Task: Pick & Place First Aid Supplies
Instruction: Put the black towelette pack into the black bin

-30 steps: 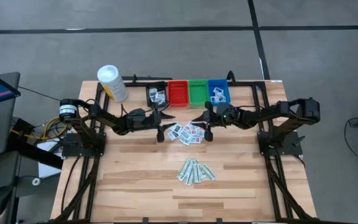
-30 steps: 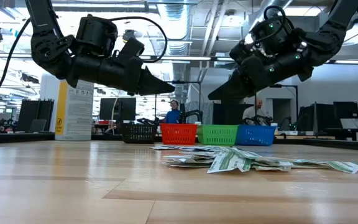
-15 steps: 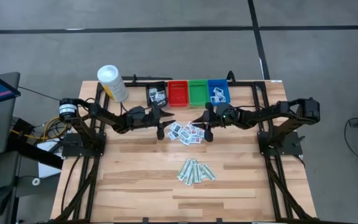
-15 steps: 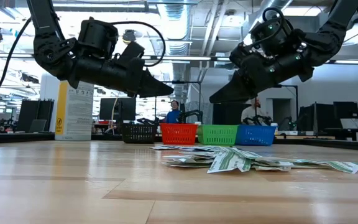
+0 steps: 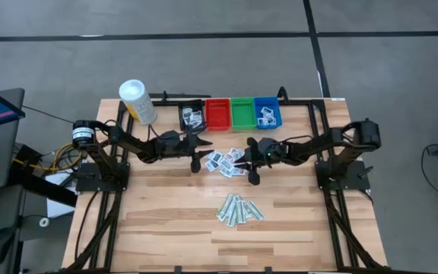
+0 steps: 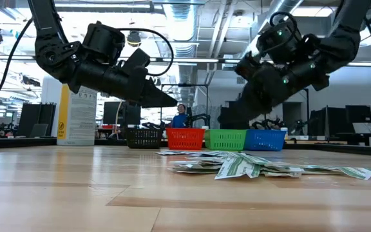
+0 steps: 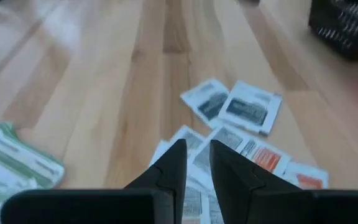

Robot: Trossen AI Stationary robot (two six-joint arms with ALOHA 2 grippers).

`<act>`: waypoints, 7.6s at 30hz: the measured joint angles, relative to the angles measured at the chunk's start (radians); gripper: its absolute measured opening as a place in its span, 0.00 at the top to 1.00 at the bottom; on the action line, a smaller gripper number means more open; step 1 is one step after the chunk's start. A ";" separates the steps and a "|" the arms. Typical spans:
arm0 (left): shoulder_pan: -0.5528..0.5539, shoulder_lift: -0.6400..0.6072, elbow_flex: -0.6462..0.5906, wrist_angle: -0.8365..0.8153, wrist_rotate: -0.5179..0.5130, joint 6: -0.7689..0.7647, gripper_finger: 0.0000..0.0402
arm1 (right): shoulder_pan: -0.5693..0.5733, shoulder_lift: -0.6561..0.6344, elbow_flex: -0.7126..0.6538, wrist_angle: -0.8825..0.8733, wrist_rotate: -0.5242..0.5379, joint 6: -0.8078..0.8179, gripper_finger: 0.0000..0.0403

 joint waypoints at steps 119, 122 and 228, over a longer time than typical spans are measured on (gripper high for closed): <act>-0.010 -0.017 -0.060 -0.313 -0.053 -0.042 0.67 | -0.065 0.117 0.009 0.141 -0.008 0.101 0.84; -0.010 0.021 -0.058 -0.312 -0.040 -0.045 0.68 | -0.065 0.117 0.010 0.141 -0.008 0.101 0.84; 0.371 -0.244 -0.094 -0.187 -0.012 -0.031 0.75 | -0.066 0.117 0.011 0.176 -0.004 0.118 0.84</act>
